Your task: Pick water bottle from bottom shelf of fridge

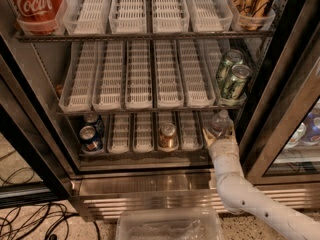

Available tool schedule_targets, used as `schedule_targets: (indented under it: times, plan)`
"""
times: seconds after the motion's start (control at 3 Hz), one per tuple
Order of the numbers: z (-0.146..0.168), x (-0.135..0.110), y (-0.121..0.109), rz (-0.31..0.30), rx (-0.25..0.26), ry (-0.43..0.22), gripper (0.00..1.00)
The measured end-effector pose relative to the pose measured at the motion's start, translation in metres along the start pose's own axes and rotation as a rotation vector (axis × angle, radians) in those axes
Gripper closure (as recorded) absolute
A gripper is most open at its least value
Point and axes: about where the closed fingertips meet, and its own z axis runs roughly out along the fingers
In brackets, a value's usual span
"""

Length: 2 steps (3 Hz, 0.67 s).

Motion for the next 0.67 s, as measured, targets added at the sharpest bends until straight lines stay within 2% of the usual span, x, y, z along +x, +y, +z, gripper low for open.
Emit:
schedule_targets:
  times: [0.33, 0.67]
  plan:
    - [0.0052, -0.0006, 0.0027, 0.011, -0.020, 0.007, 0.67]
    - [0.0053, -0.0006, 0.0027, 0.011, -0.020, 0.007, 0.90]
